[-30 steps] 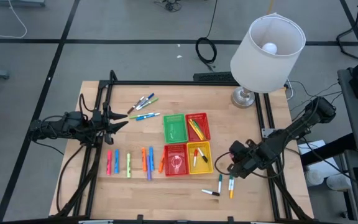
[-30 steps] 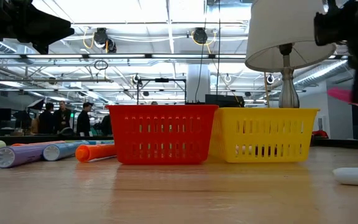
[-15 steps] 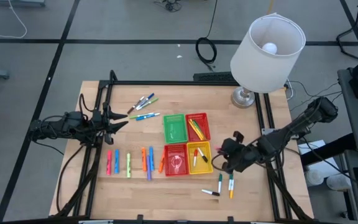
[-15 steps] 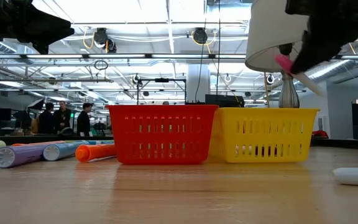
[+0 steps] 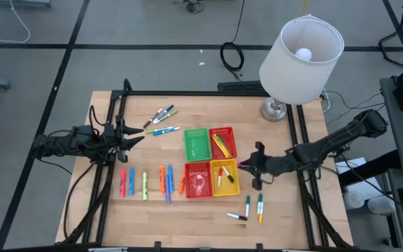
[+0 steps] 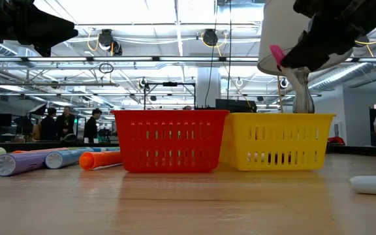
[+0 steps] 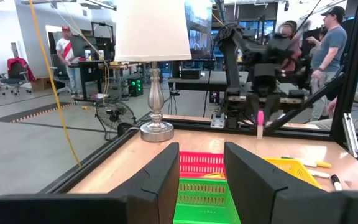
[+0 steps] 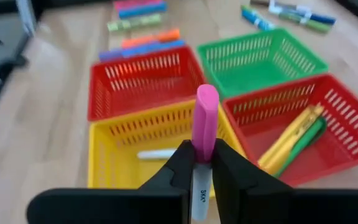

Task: Pick & Place Markers
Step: Put the small pink highlighter pen into the yellow bin

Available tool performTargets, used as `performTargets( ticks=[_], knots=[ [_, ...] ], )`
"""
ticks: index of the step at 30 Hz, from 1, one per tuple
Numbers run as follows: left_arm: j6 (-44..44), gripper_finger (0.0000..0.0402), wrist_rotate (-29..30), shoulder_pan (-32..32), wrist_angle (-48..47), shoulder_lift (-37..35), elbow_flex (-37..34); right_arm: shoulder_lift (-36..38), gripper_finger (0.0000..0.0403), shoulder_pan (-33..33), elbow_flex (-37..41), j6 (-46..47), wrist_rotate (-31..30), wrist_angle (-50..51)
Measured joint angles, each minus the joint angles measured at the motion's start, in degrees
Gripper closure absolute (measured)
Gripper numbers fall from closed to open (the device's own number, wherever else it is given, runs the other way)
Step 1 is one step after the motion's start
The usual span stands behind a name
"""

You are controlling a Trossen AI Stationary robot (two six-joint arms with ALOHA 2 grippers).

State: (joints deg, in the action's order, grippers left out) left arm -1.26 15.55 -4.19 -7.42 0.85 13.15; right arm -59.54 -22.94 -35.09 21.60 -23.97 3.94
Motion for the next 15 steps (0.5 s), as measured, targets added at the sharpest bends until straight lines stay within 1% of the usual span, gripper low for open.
performTargets(
  ticks=[4,7,9,12,15],
  knots=[
    [0.0,0.0268,0.0,0.0,0.1,0.0,0.0,10.0,0.0379,0.8,4.9,-4.4,0.1,-3.4],
    [0.0,0.0268,0.0,0.0,0.0,0.0,0.0,17.0,0.0379,1.0,7.3,-7.0,0.3,-3.4],
    [0.0,0.0268,0.0,0.0,0.0,0.0,0.0,20.4,0.0379,1.0,8.4,-7.9,1.3,-3.6],
    [0.0,0.0268,0.0,0.0,0.0,0.0,0.0,22.7,0.0379,1.0,9.3,-8.4,2.1,-3.5],
    [0.0,0.0268,0.0,0.0,0.0,0.0,0.0,22.4,0.0379,1.0,9.3,-9.1,4.7,-4.5]
  ],
)
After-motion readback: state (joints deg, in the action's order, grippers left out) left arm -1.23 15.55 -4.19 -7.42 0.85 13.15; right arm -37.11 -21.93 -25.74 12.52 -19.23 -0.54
